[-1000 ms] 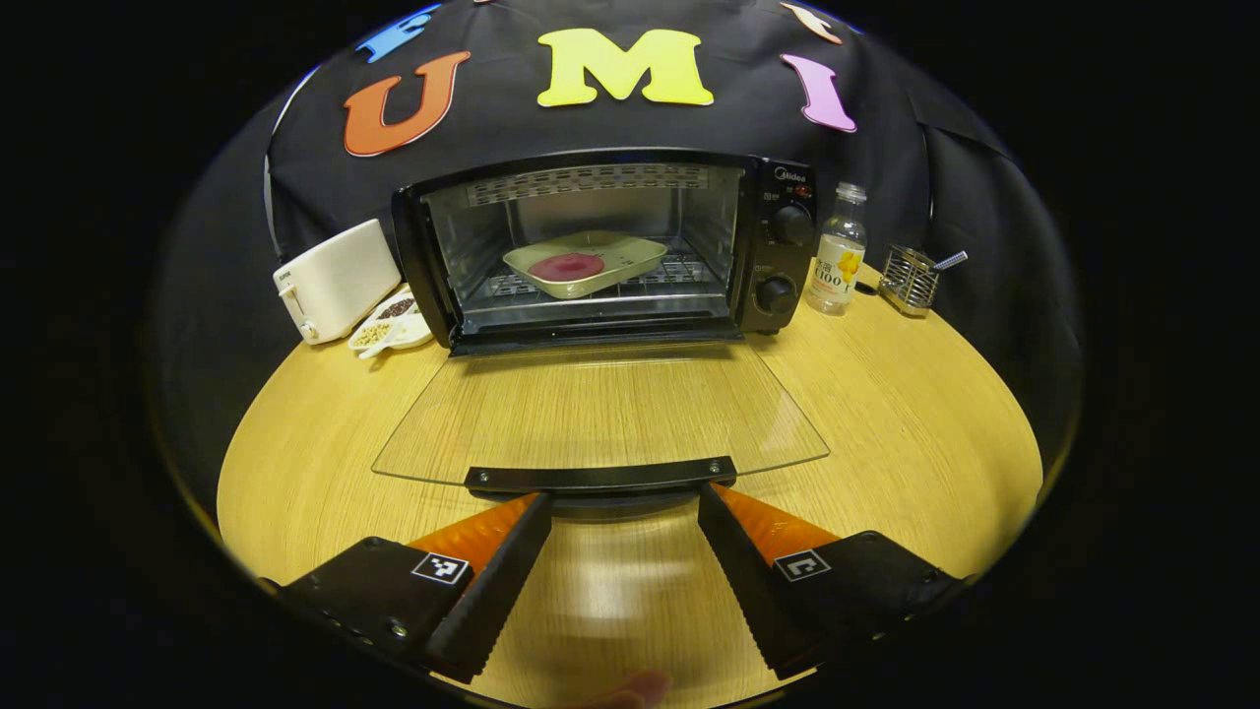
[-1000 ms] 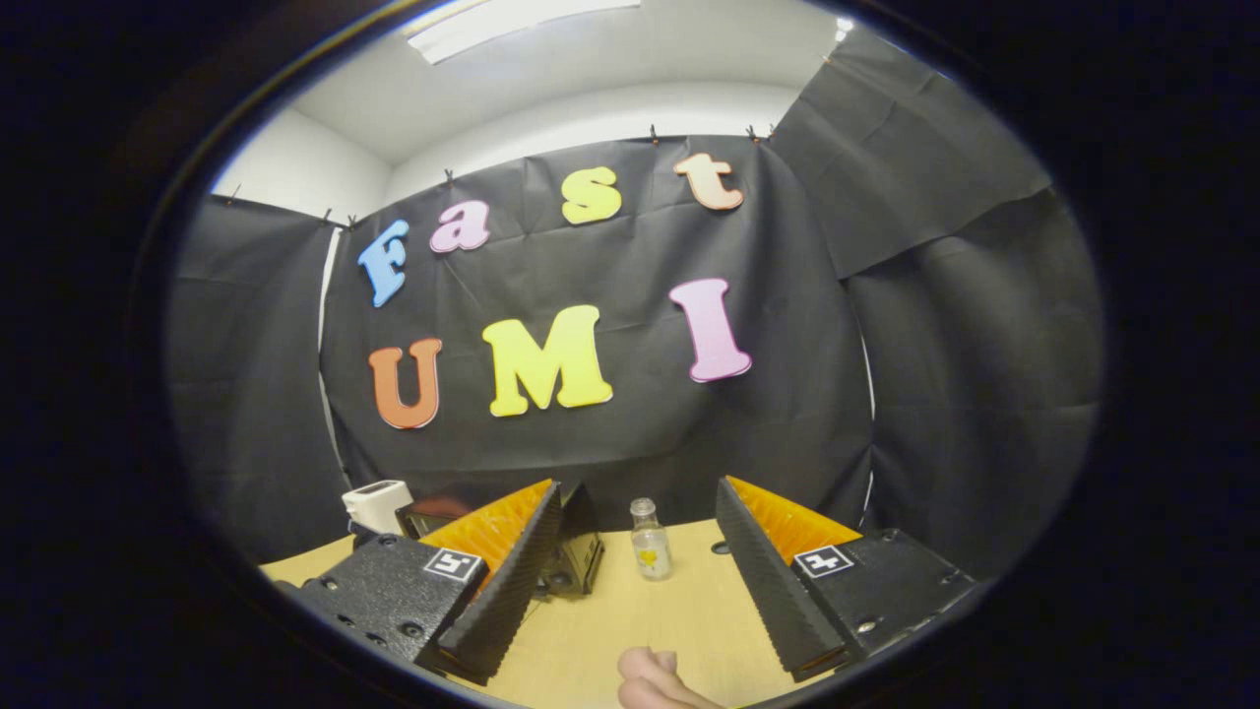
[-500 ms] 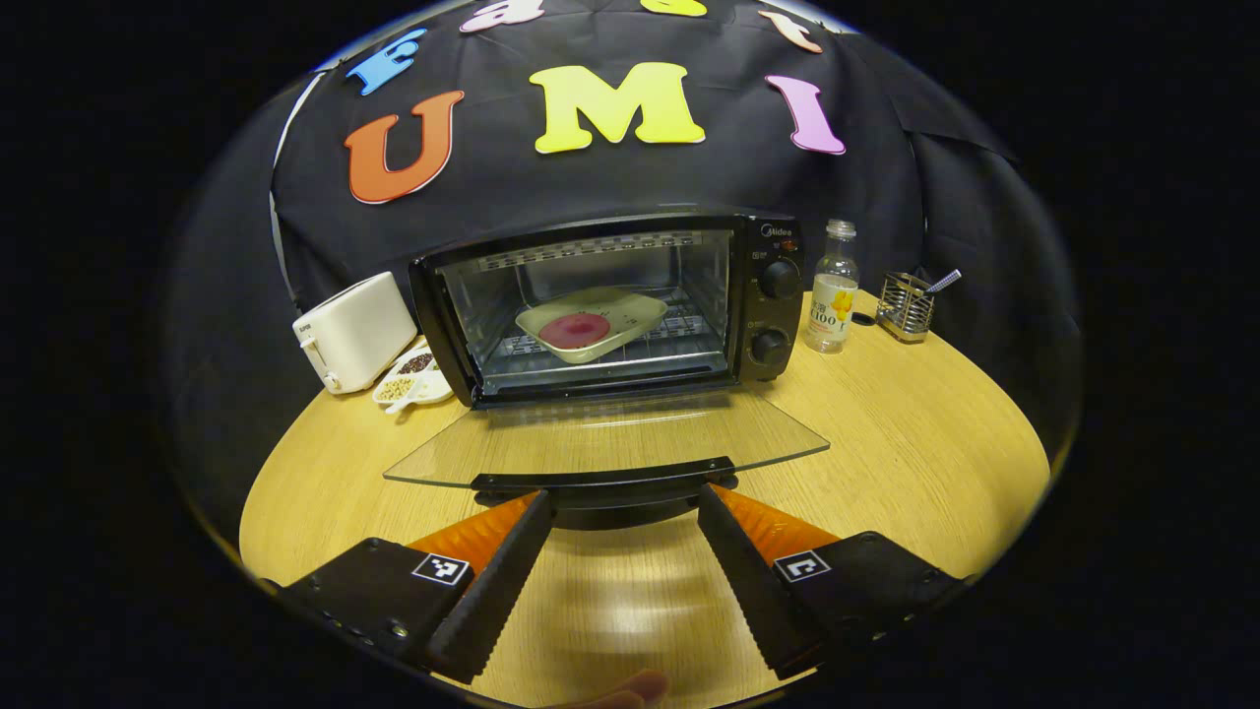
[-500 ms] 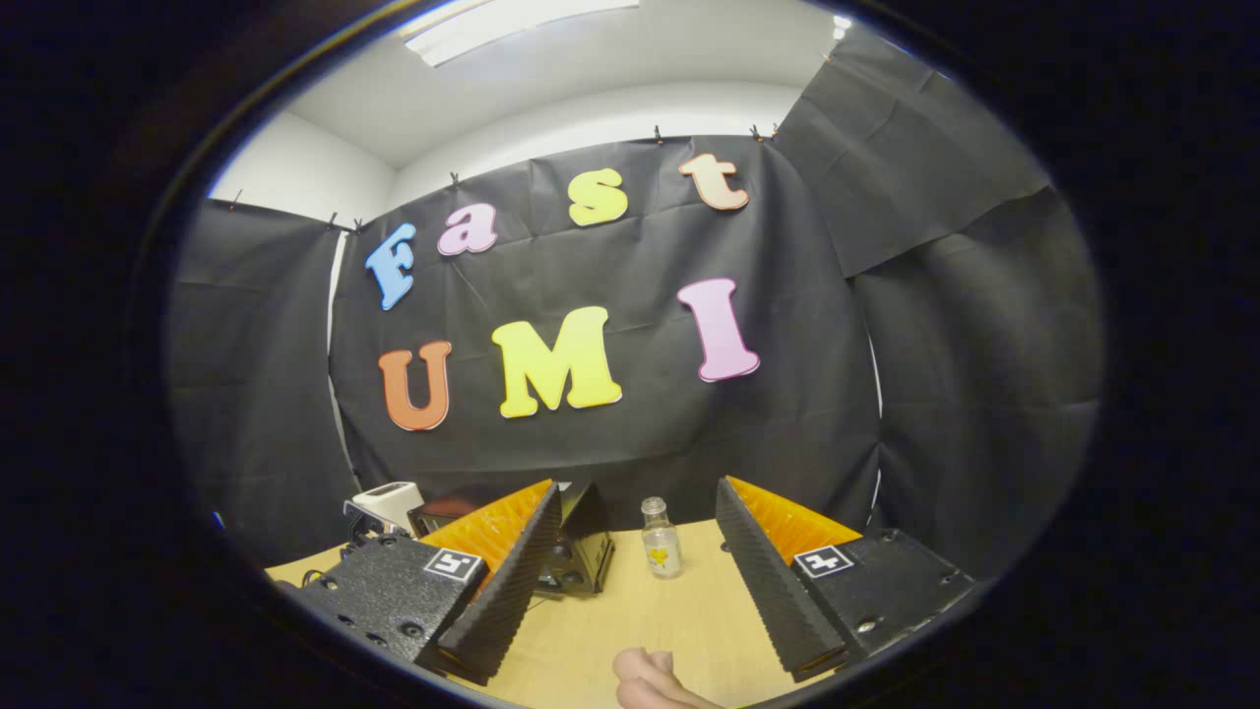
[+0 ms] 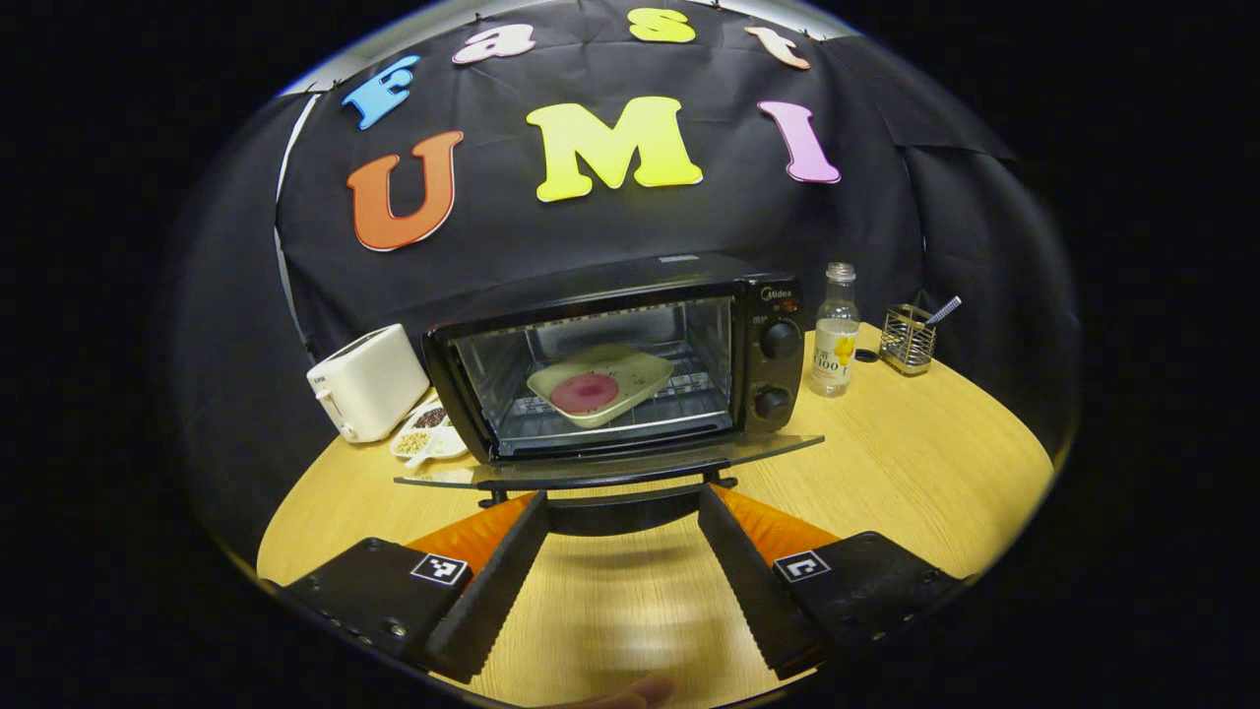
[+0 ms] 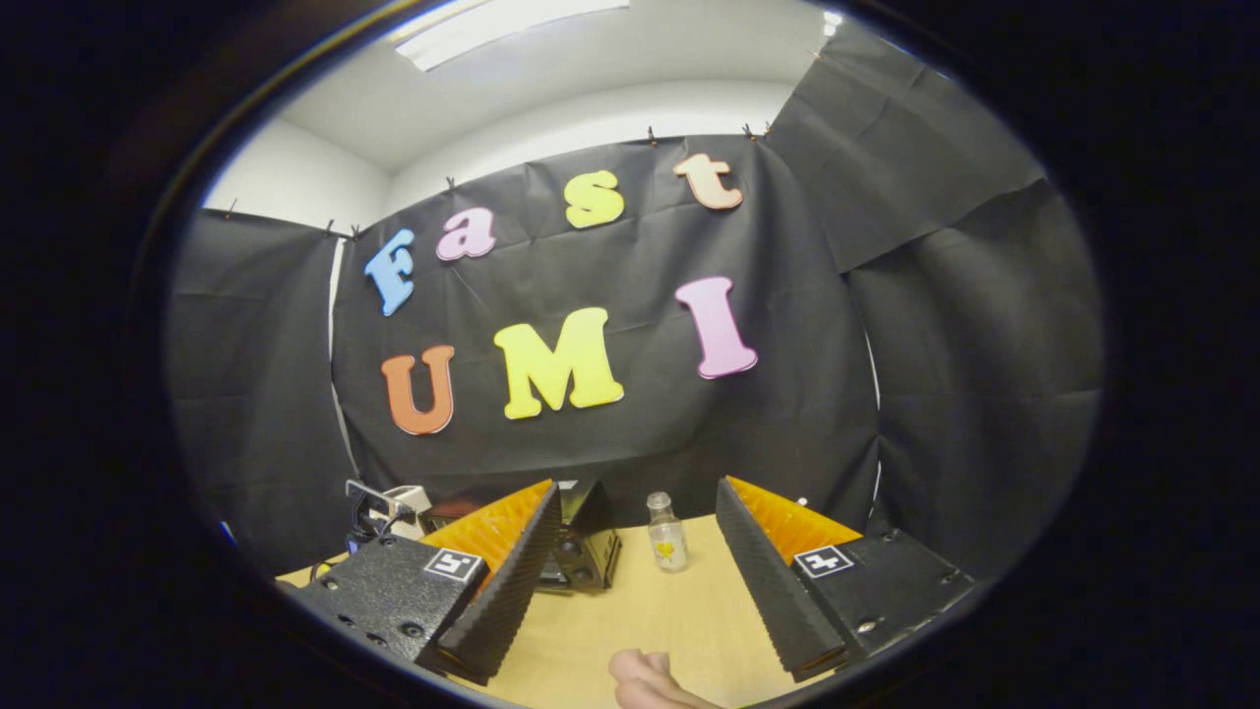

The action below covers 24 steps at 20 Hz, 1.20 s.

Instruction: Open the electric oven with the left hand, put the food in, and close the electric oven.

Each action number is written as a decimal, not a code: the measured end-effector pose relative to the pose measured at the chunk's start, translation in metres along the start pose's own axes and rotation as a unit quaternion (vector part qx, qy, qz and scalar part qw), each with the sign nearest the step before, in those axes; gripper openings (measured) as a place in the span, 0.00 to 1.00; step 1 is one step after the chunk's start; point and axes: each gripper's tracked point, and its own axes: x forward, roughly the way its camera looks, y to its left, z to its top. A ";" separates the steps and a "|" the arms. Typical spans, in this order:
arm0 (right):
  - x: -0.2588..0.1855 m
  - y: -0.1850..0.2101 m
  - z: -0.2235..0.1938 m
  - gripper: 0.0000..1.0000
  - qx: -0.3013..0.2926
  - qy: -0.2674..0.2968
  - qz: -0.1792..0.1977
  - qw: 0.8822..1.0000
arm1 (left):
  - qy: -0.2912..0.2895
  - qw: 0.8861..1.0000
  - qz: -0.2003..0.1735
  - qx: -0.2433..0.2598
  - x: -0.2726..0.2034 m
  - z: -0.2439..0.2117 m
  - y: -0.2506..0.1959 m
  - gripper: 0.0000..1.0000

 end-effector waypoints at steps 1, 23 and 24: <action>-0.004 0.000 0.000 0.94 0.000 0.001 -0.001 1.000 | -0.007 1.000 0.002 0.002 0.001 0.006 0.001 0.98; -0.137 -0.007 -0.002 0.94 -0.025 -0.024 -0.028 0.999 | -0.099 0.995 0.016 -0.026 -0.051 0.088 0.010 0.96; -0.139 -0.008 -0.003 0.94 -0.027 -0.025 -0.031 0.999 | -0.111 0.993 0.015 -0.027 -0.063 0.092 0.006 0.96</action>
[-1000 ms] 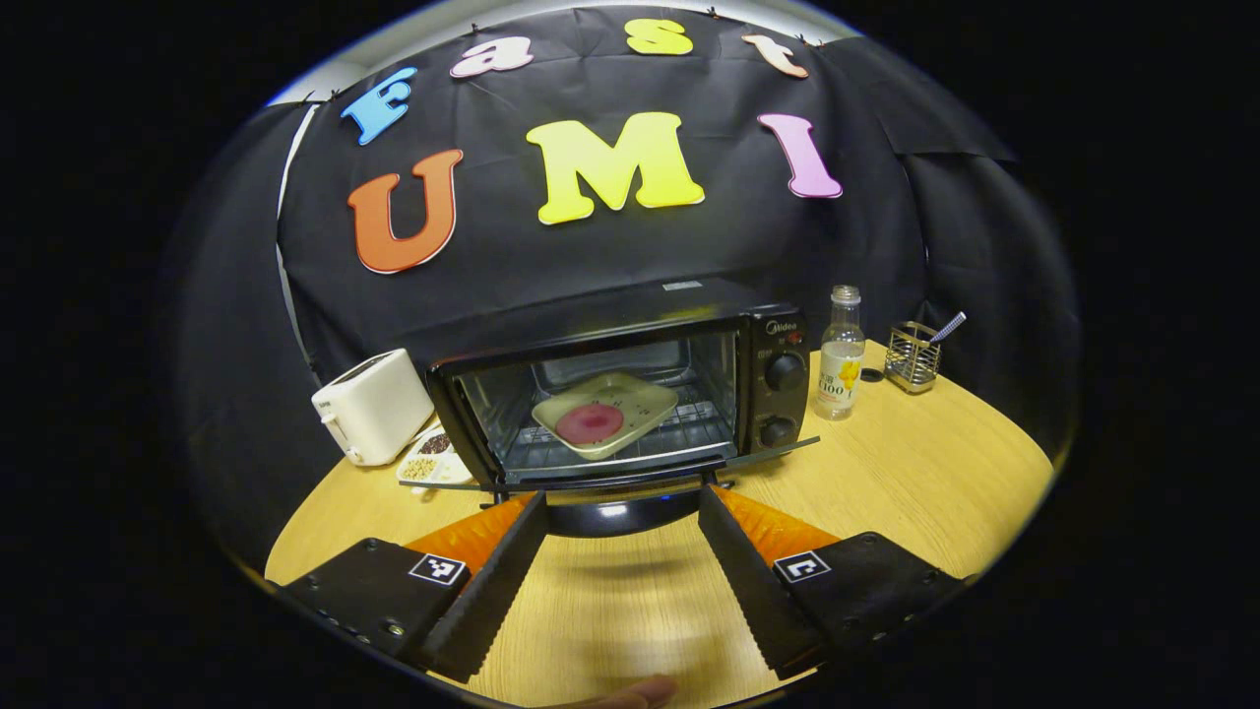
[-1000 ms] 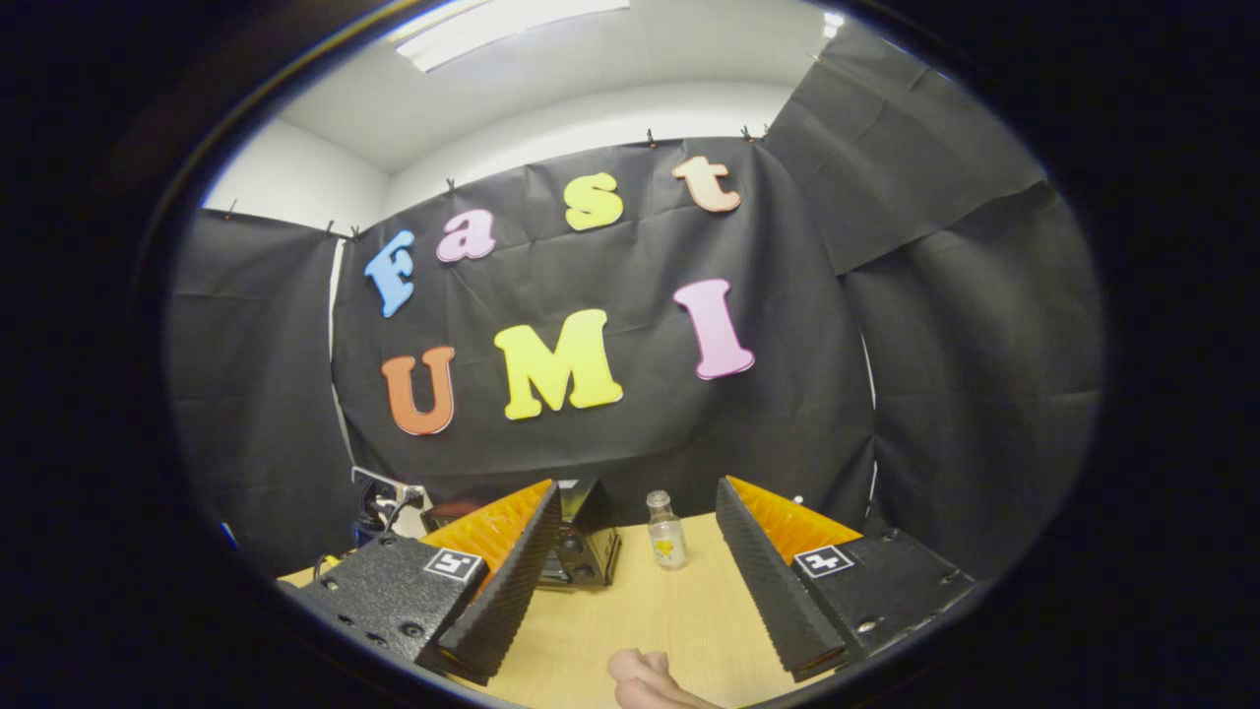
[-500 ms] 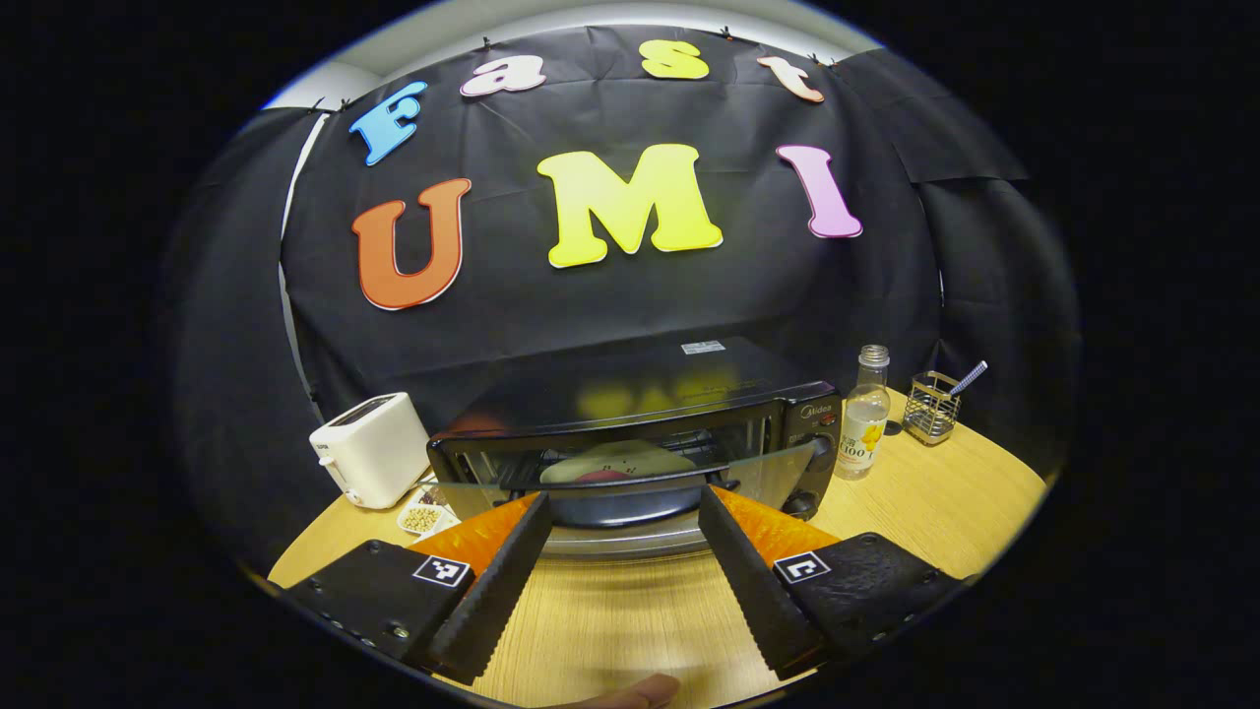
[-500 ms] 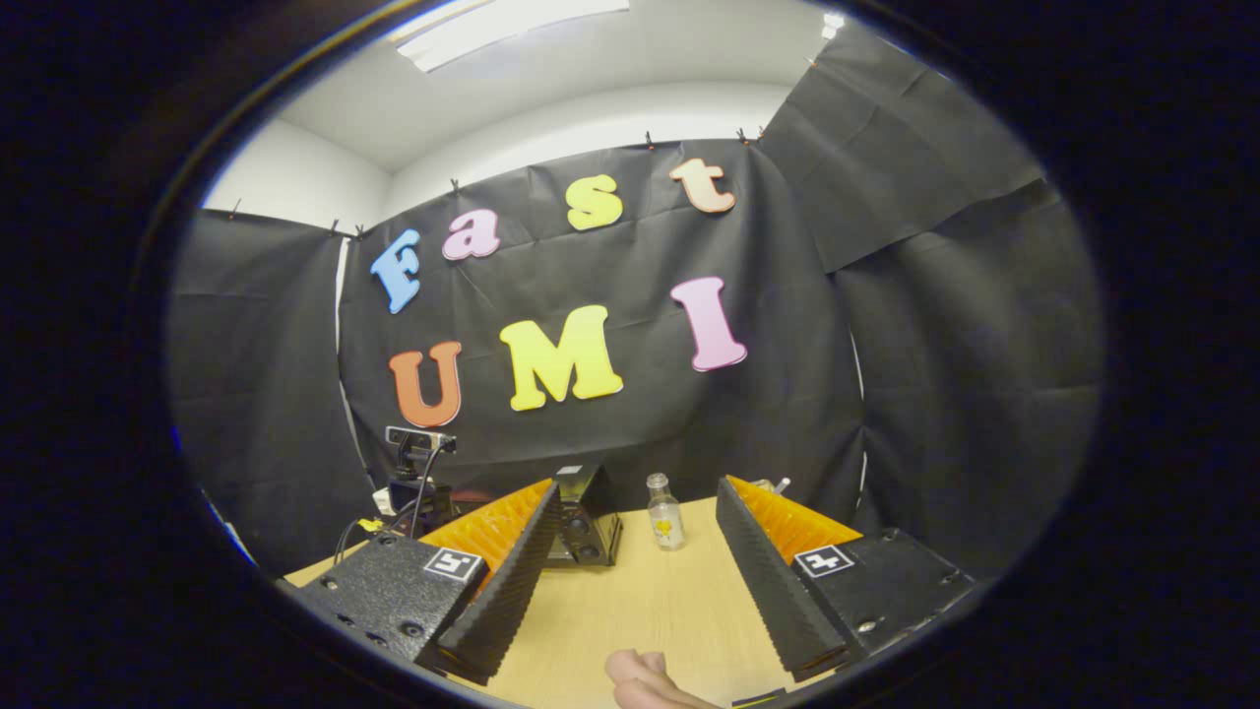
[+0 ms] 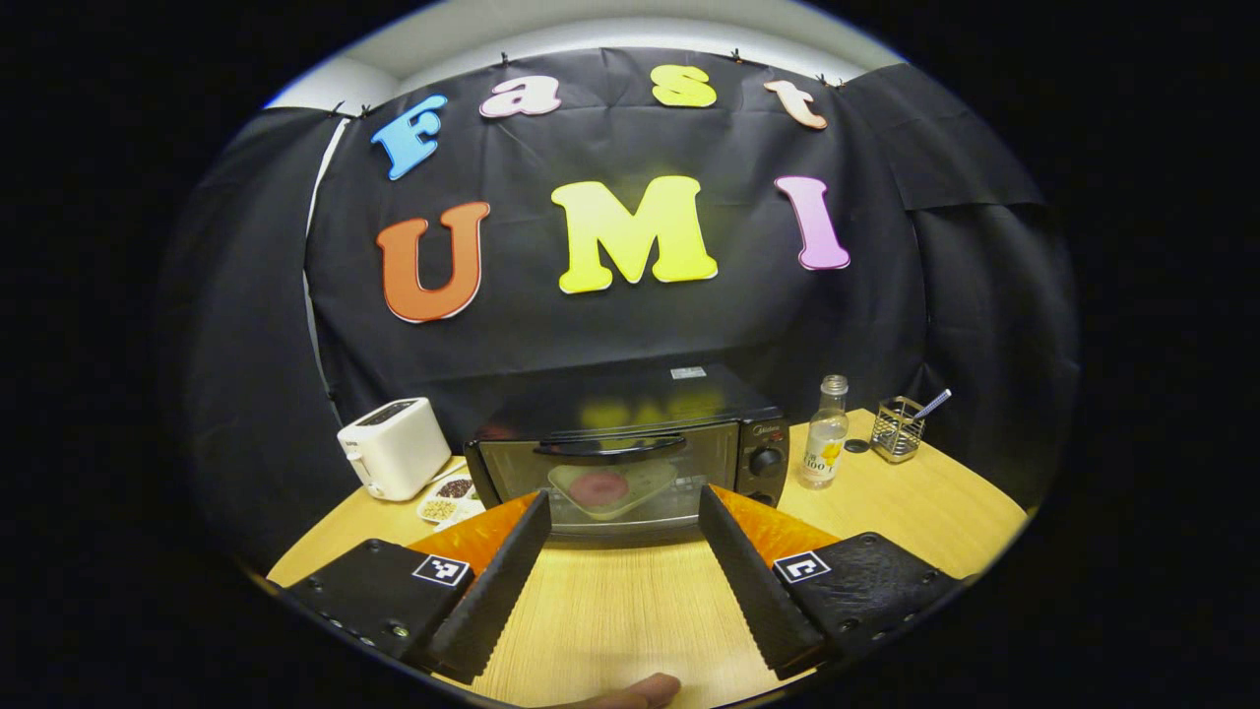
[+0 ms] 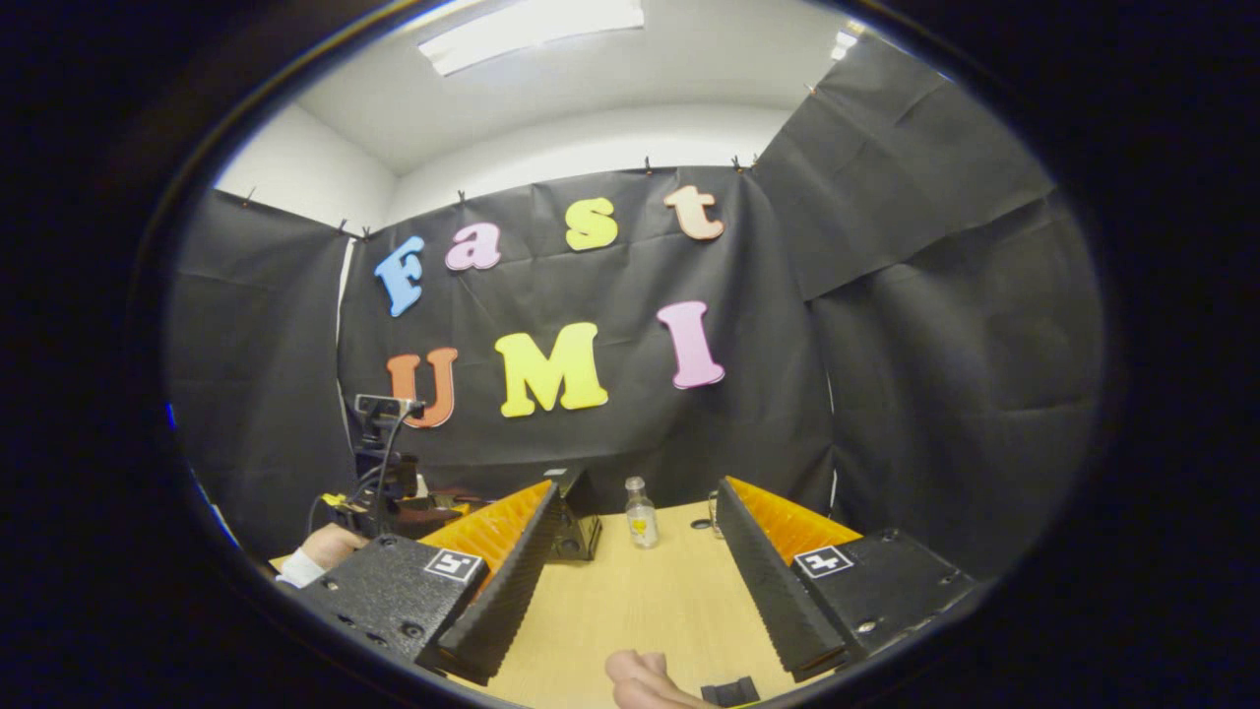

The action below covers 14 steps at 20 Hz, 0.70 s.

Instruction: Open the electric oven with the left hand, put the food in, and close the electric oven.

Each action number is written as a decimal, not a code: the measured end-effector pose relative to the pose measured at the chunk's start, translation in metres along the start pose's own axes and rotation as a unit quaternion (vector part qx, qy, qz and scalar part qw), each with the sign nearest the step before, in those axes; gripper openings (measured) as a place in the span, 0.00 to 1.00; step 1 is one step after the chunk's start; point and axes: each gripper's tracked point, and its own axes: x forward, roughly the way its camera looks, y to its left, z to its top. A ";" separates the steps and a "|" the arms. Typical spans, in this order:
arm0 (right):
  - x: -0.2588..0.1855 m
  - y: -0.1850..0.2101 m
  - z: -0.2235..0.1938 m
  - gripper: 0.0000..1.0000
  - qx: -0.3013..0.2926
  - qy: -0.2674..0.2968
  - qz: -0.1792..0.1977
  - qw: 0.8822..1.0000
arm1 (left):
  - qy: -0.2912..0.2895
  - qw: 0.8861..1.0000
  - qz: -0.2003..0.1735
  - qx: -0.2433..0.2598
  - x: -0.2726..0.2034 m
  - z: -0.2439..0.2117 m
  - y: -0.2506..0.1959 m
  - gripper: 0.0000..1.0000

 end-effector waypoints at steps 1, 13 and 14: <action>-0.002 0.000 0.002 0.94 -0.002 -0.003 -0.001 1.000 | -0.010 1.000 -0.003 -0.004 -0.011 0.007 -0.003 0.96; -0.005 -0.007 -0.002 0.95 -0.014 0.001 -0.018 1.000 | -0.090 0.996 0.009 -0.028 -0.151 0.053 0.020 0.96; -0.005 -0.006 -0.001 0.95 -0.013 -0.001 -0.017 1.000 | -0.102 0.994 0.014 -0.029 -0.165 0.058 0.025 0.96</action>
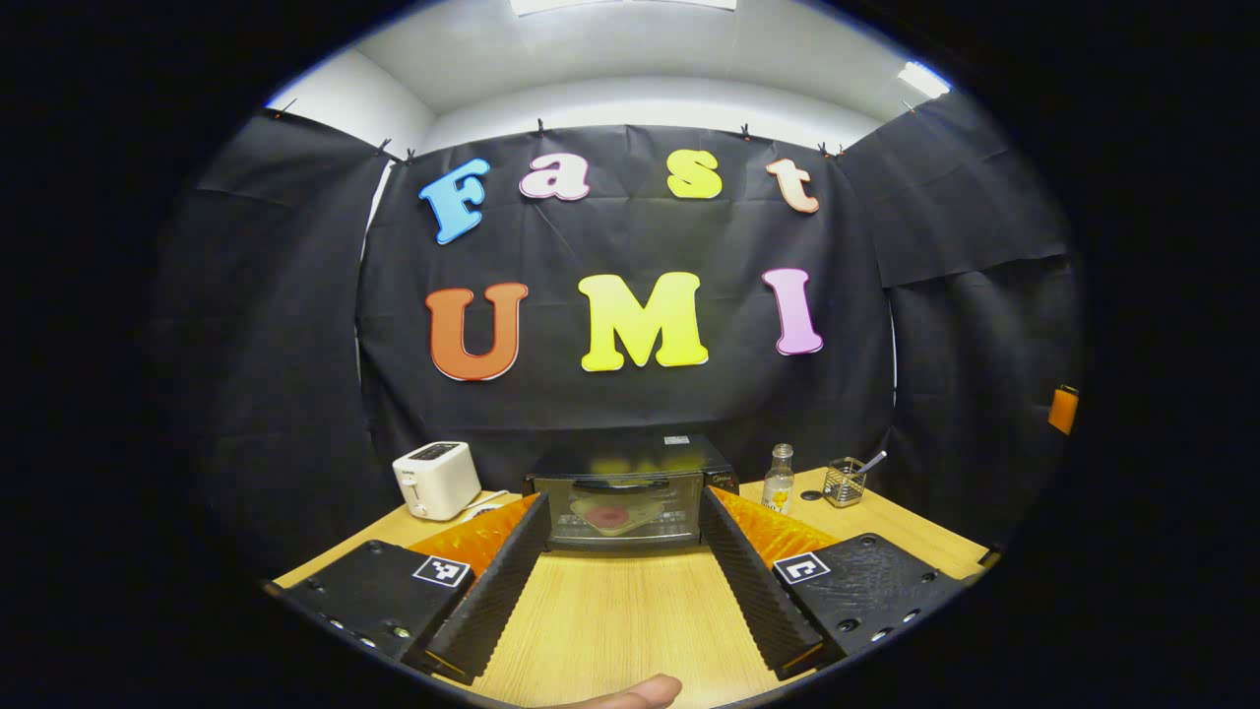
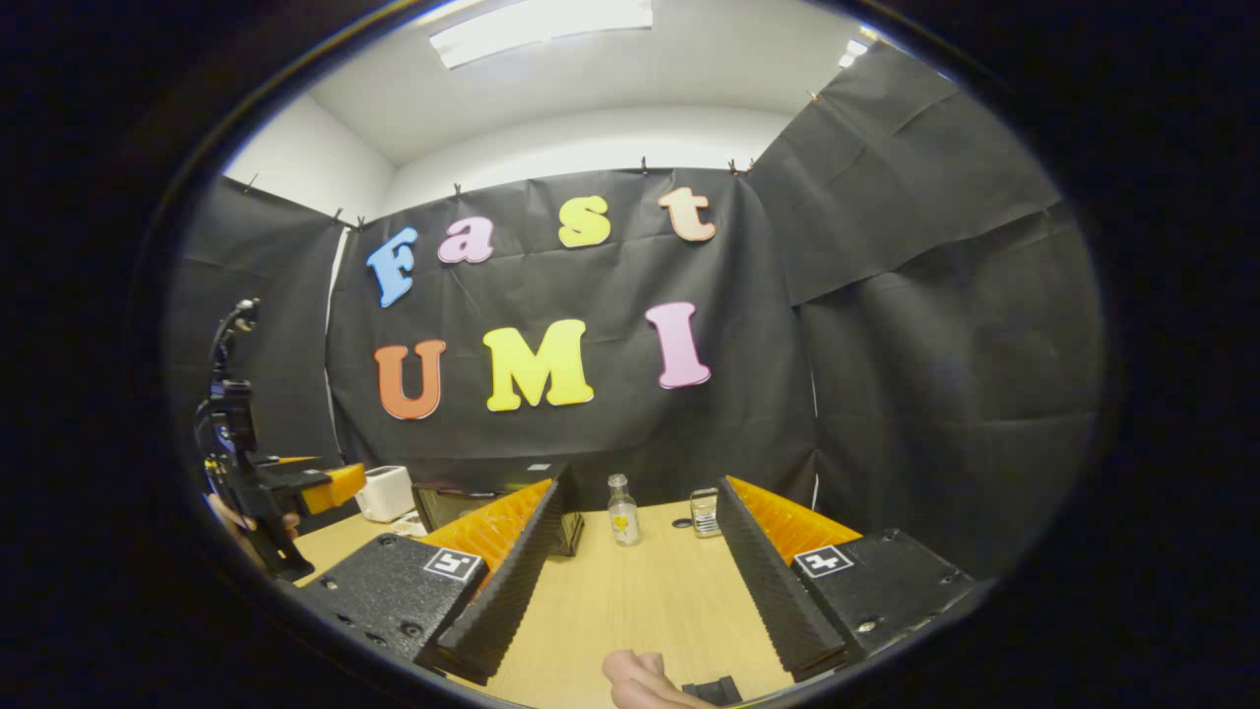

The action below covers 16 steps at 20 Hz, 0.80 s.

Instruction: Open the electric oven with the left hand, put the food in, and close the electric oven.

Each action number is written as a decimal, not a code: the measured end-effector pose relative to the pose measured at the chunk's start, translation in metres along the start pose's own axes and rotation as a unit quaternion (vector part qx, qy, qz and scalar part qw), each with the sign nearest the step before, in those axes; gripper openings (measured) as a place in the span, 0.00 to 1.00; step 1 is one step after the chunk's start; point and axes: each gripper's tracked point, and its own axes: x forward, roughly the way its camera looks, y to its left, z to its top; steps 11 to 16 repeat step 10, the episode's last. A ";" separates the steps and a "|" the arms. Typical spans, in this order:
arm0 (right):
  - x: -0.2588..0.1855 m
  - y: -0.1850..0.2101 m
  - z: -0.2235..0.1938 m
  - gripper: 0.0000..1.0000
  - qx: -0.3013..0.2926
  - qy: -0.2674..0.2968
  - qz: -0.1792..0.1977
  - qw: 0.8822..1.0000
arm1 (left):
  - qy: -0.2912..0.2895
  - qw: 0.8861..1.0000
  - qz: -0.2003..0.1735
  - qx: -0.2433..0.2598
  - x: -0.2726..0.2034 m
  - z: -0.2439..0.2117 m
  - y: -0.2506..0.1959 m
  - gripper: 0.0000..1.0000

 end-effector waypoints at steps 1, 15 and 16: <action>-0.001 0.001 0.000 0.95 0.000 -0.001 0.001 1.000 | -0.010 1.000 0.004 -0.002 -0.011 0.005 0.005 0.96; -0.019 0.005 0.010 0.95 -0.027 -0.023 0.000 0.999 | -0.029 1.000 -0.009 0.001 -0.067 0.019 0.011 0.96; -0.019 0.005 0.010 0.95 -0.027 -0.023 0.000 0.999 | -0.029 1.000 -0.009 0.001 -0.067 0.019 0.011 0.96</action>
